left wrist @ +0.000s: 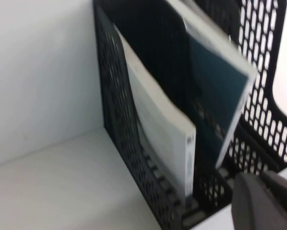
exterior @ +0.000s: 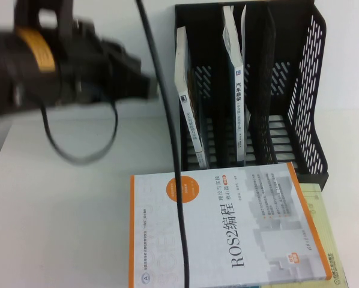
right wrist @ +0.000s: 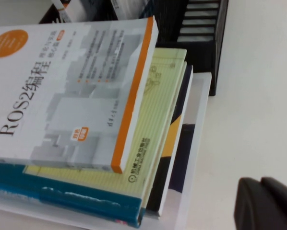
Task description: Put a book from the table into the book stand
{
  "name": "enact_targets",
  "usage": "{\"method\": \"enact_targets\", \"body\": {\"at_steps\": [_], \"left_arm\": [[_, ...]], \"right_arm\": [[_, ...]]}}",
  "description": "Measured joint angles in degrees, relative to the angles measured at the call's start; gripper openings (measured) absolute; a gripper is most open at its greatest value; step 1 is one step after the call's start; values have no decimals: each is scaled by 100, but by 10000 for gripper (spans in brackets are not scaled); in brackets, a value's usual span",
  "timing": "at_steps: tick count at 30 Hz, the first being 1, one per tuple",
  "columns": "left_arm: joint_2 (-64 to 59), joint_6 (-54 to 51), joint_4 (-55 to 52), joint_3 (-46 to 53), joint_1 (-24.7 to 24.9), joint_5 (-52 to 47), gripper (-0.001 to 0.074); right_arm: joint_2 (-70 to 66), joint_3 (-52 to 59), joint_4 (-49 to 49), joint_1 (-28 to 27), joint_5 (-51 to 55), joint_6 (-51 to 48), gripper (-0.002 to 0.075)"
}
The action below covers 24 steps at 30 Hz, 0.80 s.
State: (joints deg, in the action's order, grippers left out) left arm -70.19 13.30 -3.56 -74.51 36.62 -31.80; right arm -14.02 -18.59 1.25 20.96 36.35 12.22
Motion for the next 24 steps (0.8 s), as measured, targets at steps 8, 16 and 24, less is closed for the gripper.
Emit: {"method": "enact_targets", "body": {"at_steps": [8, 16, 24], "left_arm": [[559, 0, 53, 1713, 0, 844, 1], [595, 0, 53, 1746, 0, 642, 1], [317, 0, 53, 1746, 0, 596, 1]], "right_arm": [[12, 18, -26, 0, -53, 0, -2], [12, 18, -35, 0, -53, 0, -2], [12, 18, -35, 0, -53, 0, -2]]}}
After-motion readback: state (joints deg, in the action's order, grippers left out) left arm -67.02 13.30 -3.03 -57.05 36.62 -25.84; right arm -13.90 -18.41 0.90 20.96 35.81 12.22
